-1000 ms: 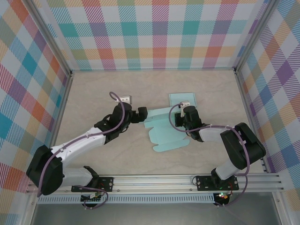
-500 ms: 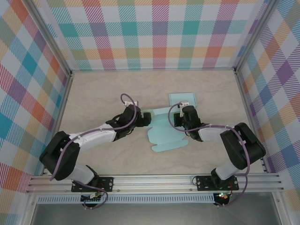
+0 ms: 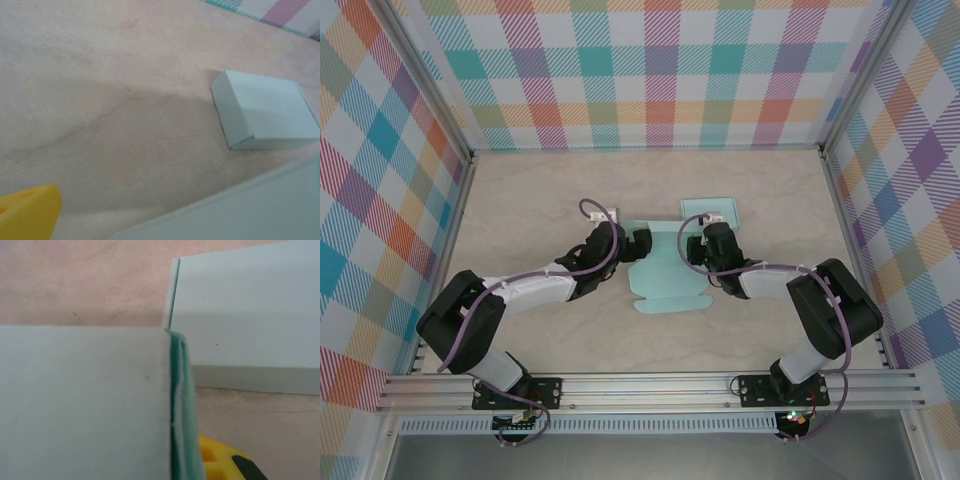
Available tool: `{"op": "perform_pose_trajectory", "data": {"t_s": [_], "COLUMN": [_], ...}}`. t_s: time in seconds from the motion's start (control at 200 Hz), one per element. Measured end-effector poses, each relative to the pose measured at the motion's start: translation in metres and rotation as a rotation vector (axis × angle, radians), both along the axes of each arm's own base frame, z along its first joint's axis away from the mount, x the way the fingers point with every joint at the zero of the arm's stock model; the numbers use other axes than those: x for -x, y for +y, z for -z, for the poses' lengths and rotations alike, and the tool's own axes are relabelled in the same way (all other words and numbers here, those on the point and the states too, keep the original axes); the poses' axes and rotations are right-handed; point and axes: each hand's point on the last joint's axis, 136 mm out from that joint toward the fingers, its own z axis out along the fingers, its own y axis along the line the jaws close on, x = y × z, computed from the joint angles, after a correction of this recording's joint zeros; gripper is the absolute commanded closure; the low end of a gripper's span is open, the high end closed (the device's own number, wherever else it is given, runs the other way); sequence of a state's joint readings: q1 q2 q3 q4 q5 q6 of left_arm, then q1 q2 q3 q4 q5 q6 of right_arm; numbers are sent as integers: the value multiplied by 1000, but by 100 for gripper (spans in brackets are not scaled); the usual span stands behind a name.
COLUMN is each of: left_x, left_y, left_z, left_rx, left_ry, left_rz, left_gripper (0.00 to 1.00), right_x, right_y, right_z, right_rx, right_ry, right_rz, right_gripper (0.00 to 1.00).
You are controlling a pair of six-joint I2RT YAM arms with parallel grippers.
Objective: Fold the paper box
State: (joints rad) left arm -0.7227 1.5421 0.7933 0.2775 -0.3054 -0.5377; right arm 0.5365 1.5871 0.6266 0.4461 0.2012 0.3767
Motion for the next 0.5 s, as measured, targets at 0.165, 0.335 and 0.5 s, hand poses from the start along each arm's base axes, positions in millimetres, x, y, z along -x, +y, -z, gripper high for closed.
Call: {"op": "perform_pose_trajectory", "data": {"t_s": [0.165, 0.335, 0.5], "left_x": [4, 22, 43], "left_y": [14, 43, 66], "left_z": [10, 2, -17], "left_rx": [33, 32, 91], "left_ry": [4, 5, -12], "left_rz": [-85, -157, -198], "left_gripper": [0, 0, 2], "right_x": [5, 8, 7], "right_y": [2, -6, -10], "right_z": [8, 16, 17], "right_rx": [-8, 15, 20], "right_ry": [36, 64, 68], "right_rz": [47, 90, 116], "right_gripper": [100, 100, 100]}}
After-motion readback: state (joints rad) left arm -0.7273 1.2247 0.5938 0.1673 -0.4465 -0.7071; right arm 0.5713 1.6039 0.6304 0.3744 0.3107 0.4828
